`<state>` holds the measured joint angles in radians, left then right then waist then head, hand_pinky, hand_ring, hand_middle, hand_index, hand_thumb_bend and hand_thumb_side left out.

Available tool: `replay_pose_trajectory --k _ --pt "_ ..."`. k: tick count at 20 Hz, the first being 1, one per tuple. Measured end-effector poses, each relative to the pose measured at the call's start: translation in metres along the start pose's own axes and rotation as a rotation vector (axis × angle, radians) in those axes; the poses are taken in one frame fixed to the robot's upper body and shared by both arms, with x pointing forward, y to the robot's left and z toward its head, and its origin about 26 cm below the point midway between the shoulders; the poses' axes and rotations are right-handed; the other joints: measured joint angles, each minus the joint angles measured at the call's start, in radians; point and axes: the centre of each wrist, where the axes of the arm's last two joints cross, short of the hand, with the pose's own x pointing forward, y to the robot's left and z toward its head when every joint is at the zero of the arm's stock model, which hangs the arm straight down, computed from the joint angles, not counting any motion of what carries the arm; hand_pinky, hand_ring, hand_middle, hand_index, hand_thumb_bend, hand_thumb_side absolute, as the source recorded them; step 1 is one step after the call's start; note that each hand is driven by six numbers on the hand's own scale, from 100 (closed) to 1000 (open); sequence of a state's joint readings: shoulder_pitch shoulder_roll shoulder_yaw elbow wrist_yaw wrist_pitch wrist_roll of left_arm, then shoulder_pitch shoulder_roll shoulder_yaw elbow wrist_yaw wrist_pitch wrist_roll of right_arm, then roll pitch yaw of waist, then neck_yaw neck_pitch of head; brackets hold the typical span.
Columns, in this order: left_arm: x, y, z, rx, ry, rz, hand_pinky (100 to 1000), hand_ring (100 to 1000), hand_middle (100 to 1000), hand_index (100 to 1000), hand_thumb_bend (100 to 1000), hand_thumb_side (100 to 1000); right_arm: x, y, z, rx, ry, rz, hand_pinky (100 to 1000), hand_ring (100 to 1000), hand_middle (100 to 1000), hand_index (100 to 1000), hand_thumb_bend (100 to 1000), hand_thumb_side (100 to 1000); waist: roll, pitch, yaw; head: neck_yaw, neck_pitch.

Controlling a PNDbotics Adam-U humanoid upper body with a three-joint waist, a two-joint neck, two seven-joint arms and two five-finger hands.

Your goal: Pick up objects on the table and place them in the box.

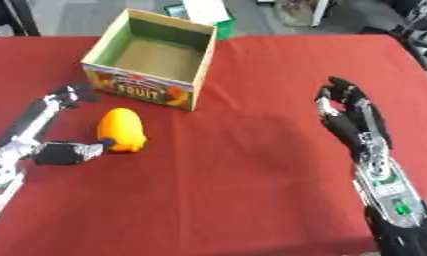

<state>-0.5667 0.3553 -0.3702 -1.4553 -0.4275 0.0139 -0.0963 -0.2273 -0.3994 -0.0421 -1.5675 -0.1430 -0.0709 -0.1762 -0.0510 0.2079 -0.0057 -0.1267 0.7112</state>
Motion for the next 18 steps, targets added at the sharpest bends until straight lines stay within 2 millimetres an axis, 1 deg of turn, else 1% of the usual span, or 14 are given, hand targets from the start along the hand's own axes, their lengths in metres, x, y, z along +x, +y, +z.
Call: replay_pose_trajectory --k 2,6,7,10,11,12,13,15,18 --pt "-0.002 -0.005 -0.003 -0.019 0.009 -0.014 852 979 876 798 534 252 0.0 0.0 0.0 0.0 0.0 0.0 621 825 733 860 100 352 0.0 0.0 0.0 0.0 0.0" --pt "-0.006 -0.016 -0.01 -0.039 0.026 -0.043 819 931 827 766 484 121 0.0 0.001 0.0 0.003 0.0 0.0 621 825 733 860 100 353 0.0 -0.001 -0.001 0.0 0.0" --pt "-0.006 -0.019 -0.012 -0.034 0.028 -0.051 802 901 796 733 435 100 0.0 0.001 0.0 0.006 0.0 -0.001 621 825 733 860 100 353 0.0 -0.002 -0.001 0.0 0.0" --pt "-0.006 -0.025 -0.019 -0.002 0.034 -0.072 773 848 739 671 367 100 0.0 0.002 0.0 0.009 0.0 -0.004 621 825 733 860 100 353 0.0 -0.004 -0.004 0.001 0.0" --pt "-0.006 -0.027 -0.021 0.013 0.038 -0.075 755 813 695 625 309 100 -0.001 0.003 0.001 0.009 0.0 -0.005 621 824 733 860 100 354 0.0 -0.005 -0.005 0.001 0.0" --pt "-0.006 -0.028 -0.022 0.03 0.043 -0.077 747 797 674 603 287 100 -0.001 0.003 0.001 0.009 0.0 -0.006 621 824 733 860 100 354 0.0 -0.005 -0.005 0.001 0.0" --pt "-0.006 -0.03 -0.023 0.052 0.05 -0.075 725 750 614 543 249 100 -0.001 0.003 0.001 0.009 0.0 -0.007 621 824 733 859 100 354 0.0 -0.005 -0.005 0.001 0.0" --pt "-0.007 -0.03 -0.024 0.113 0.064 -0.067 711 701 559 485 211 100 -0.001 0.003 0.001 0.009 0.0 -0.008 621 824 733 860 100 355 0.0 -0.005 -0.005 0.001 0.0" --pt "-0.005 -0.025 -0.026 0.217 0.074 -0.031 716 684 534 460 174 100 -0.001 0.003 0.001 0.009 0.0 -0.008 621 824 733 860 100 356 0.002 -0.005 -0.005 0.001 0.0"
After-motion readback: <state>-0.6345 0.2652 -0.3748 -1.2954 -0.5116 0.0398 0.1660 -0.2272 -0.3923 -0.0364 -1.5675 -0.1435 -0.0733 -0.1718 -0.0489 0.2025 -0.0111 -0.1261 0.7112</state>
